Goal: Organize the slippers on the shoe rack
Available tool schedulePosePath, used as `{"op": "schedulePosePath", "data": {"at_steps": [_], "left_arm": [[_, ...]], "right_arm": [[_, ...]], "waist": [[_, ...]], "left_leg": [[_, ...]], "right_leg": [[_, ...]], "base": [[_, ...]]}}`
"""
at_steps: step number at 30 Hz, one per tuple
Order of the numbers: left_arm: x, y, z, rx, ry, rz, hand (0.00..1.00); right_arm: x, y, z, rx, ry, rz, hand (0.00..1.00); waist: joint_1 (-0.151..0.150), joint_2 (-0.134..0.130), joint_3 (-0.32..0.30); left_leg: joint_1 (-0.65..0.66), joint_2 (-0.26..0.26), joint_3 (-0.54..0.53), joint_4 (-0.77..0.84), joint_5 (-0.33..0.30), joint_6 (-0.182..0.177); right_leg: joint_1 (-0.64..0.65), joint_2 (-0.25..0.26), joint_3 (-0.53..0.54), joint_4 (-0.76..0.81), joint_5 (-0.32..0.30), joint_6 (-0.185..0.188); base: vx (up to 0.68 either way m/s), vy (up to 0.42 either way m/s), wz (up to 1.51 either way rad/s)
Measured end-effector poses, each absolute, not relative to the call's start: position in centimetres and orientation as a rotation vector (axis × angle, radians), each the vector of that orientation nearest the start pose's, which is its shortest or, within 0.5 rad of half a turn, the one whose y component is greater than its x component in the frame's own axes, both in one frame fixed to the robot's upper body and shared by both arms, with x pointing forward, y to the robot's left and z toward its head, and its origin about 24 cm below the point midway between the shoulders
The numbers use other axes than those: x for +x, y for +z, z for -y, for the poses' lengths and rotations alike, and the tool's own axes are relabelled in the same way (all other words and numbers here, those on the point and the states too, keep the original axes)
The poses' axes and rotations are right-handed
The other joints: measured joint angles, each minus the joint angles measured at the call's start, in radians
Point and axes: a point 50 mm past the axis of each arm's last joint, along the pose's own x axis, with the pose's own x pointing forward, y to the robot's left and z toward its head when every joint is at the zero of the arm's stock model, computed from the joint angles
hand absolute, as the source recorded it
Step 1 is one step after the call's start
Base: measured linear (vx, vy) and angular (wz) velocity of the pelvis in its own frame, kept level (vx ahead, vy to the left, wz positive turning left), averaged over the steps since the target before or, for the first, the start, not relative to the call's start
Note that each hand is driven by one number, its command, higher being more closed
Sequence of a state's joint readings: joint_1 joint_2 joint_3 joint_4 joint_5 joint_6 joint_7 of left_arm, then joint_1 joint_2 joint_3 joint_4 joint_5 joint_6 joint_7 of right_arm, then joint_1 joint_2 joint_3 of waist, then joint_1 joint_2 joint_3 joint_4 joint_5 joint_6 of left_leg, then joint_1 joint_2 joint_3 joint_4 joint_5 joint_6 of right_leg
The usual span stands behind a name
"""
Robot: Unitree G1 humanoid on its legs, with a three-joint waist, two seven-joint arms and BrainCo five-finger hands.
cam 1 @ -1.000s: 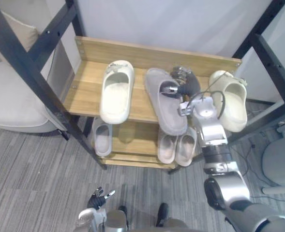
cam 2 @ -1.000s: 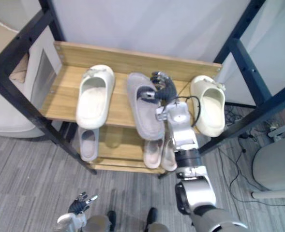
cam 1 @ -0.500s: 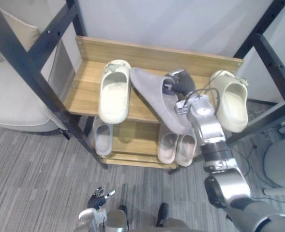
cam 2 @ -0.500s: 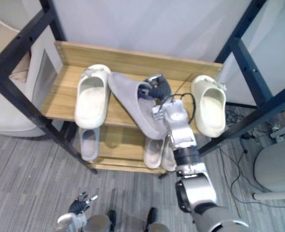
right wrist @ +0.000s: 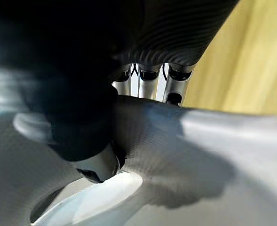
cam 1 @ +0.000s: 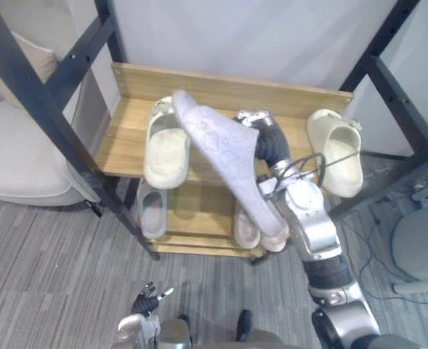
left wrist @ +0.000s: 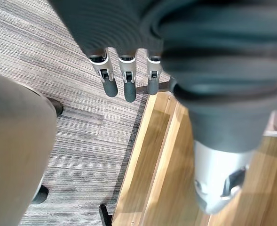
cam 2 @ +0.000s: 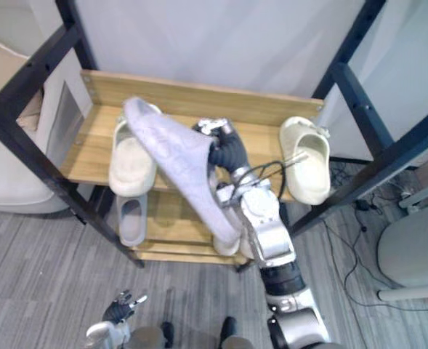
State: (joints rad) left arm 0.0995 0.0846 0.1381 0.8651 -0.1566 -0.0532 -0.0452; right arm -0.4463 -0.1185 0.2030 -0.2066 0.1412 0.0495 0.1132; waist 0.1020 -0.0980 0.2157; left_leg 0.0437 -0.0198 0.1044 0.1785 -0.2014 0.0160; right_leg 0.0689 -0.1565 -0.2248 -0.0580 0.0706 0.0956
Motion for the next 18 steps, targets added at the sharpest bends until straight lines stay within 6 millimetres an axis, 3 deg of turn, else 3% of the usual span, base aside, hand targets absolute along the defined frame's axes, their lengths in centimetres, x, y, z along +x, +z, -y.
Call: {"op": "schedulePosePath", "data": {"at_steps": [5,12,16,18], "left_arm": [[12.5,-14.1,-20.5,-0.137,0.229,-0.894,0.0],[12.1,-14.4,-20.5,-0.129,0.227,-0.914,0.0],[12.7,-14.2,-20.5,-0.11,0.209,-0.895,0.0],[14.6,-13.6,-20.2,-0.104,0.188,-0.844,0.0]], "right_arm": [[27.3,18.0,5.2,-0.024,0.644,0.502,1.0],[24.7,13.8,2.2,-0.044,0.879,0.33,1.0],[23.9,11.2,1.8,-0.049,0.939,0.221,1.0],[24.1,11.0,1.7,-0.088,0.942,0.217,1.0]], "waist": [[-0.009,-0.001,-0.023],[-0.008,-0.001,-0.037],[-0.008,0.008,-0.002],[-0.003,0.021,0.063]], "left_leg": [[0.001,-0.001,-0.001,0.0,0.0,0.0],[0.008,-0.001,-0.013,0.007,0.001,0.0],[-0.041,-0.012,-0.061,0.113,-0.005,-0.005],[-0.144,-0.01,-0.096,0.261,-0.066,-0.005]], "right_leg": [[0.001,0.0,0.001,0.0,0.0,0.0],[0.003,-0.003,-0.013,0.031,-0.017,-0.004],[-0.06,-0.04,-0.031,0.219,-0.108,-0.004],[-0.148,-0.054,-0.042,0.368,-0.172,-0.003]], "base": [[0.0,0.0,0.0],[-0.01,-0.009,0.04],[-0.09,-0.028,0.3],[-0.24,-0.019,0.32]]}}
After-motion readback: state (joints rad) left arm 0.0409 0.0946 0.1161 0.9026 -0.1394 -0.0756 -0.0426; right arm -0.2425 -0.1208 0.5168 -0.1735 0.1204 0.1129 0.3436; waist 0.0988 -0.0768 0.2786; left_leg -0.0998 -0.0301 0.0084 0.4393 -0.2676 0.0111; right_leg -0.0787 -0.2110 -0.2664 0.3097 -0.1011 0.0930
